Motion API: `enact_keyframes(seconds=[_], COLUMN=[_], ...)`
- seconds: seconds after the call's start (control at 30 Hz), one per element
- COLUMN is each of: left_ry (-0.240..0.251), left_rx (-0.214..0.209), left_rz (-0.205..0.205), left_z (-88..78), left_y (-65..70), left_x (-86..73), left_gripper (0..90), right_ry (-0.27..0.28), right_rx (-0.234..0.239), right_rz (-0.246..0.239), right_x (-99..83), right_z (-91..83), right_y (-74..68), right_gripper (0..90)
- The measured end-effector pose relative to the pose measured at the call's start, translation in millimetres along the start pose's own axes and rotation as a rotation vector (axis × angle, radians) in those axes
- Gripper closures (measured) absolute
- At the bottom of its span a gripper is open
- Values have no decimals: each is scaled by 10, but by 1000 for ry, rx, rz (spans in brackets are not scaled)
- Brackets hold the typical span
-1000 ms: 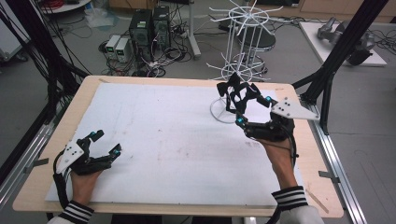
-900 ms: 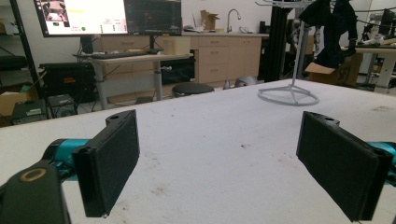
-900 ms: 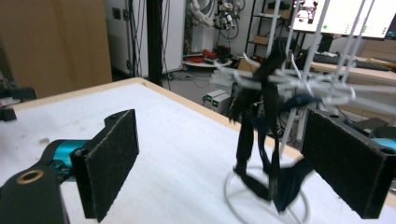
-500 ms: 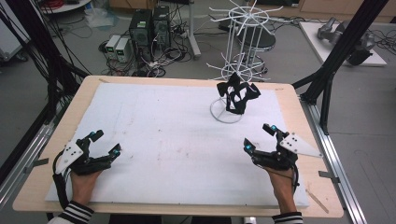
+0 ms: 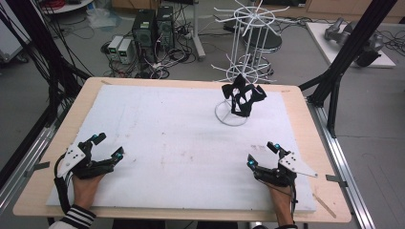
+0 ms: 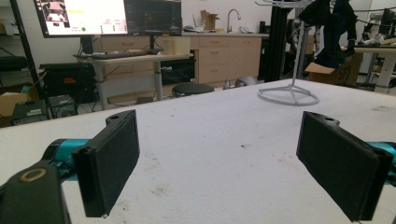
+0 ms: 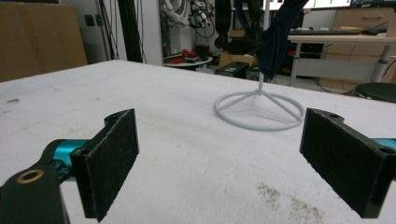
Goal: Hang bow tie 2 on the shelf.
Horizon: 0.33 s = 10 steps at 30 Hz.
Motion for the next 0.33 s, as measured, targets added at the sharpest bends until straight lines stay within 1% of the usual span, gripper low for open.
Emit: enact_keyframes(seconds=[0.03, 0.07, 0.1, 0.2, 0.33], left_ry=[-1, -2, -1, -1, -1], left_rx=[1, 1, 2, 3, 4], left_rz=[0, 1, 0, -1, 0], left_z=[0, 1, 3, 1, -1], left_y=[1, 1, 1, 1, 2], left_x=[1, 0, 1, 1, 0], left_gripper=[137, 137, 137, 136, 137], right_ry=[3, 19, 22, 16, 18], right_rx=[-6, -7, -1, 0, 0], right_rz=[-10, -11, 0, -21, -15], right_x=[2, 3, -1, 0, -5], right_z=[0, 0, 7, 14, 6], right_y=[-10, -18, -23, -39, -42], right_gripper=[111, 111, 110, 111, 110])
Point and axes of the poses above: each handheld gripper's, and its own axes: z roughly forward along the jaws, x roughly out of its top, y roughly to its right, the point moved 1 cm from there along z, roughly forward along the jaws, and after that the axes turned 10 degrees about -x, right-handed, at the moved point
